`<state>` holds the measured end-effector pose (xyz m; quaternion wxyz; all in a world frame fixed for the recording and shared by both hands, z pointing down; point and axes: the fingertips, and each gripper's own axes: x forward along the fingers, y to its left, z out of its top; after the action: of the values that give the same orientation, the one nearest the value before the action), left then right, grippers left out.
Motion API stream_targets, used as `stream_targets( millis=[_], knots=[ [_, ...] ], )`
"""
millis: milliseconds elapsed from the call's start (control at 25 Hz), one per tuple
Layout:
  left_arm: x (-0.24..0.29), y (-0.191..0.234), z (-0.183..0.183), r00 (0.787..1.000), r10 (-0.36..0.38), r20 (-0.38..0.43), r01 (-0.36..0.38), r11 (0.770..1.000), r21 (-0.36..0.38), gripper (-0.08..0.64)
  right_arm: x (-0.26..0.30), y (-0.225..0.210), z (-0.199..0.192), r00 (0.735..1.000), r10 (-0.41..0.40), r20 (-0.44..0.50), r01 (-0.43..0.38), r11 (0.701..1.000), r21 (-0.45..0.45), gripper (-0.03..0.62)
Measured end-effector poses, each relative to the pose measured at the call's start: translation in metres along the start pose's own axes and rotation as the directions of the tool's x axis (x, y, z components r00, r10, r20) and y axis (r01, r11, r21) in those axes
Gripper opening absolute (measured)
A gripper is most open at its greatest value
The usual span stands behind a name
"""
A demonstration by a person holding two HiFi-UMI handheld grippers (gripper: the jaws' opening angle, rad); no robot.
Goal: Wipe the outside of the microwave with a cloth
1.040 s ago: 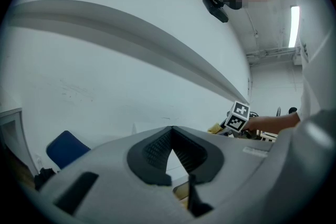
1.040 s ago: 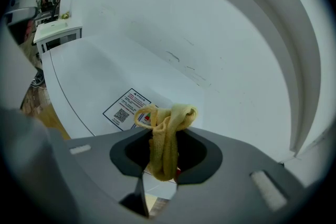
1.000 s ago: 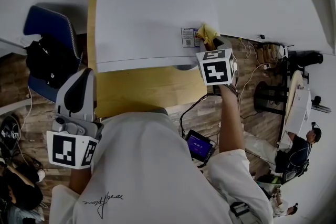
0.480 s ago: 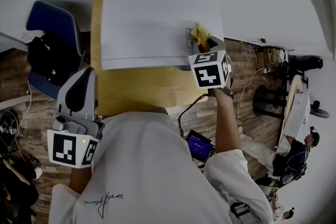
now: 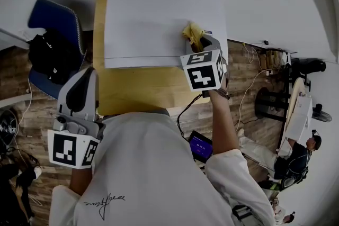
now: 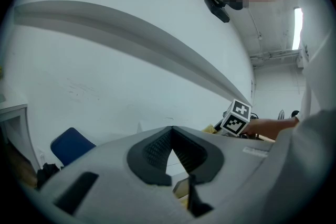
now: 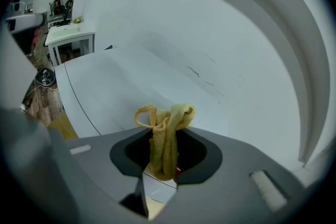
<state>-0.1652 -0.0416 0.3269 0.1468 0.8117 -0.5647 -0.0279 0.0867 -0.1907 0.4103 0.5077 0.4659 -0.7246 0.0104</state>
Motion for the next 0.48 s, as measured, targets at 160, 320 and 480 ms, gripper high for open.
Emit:
stream_targets(
  millis=[160, 320, 480],
  knots=[
    [-0.003, 0.0, 0.002, 1.0, 0.002, 0.008, -0.003, 1.0, 0.001, -0.005, -0.004, 0.015, 0.011, 1.0, 0.022, 0.018, -0.022, 1.0, -0.01, 0.12],
    [-0.005, 0.003, 0.003, 1.0, 0.007, 0.012, -0.007, 1.0, -0.002, -0.005, -0.005, 0.033, 0.025, 0.998, 0.046, 0.04, -0.045, 0.999, -0.029, 0.12],
    [-0.006, 0.004, 0.002, 1.0, 0.012, 0.011, -0.012, 1.0, -0.007, -0.005, -0.007, 0.049, 0.037, 0.996, 0.072, 0.057, -0.069, 0.996, -0.05, 0.12]
  ],
)
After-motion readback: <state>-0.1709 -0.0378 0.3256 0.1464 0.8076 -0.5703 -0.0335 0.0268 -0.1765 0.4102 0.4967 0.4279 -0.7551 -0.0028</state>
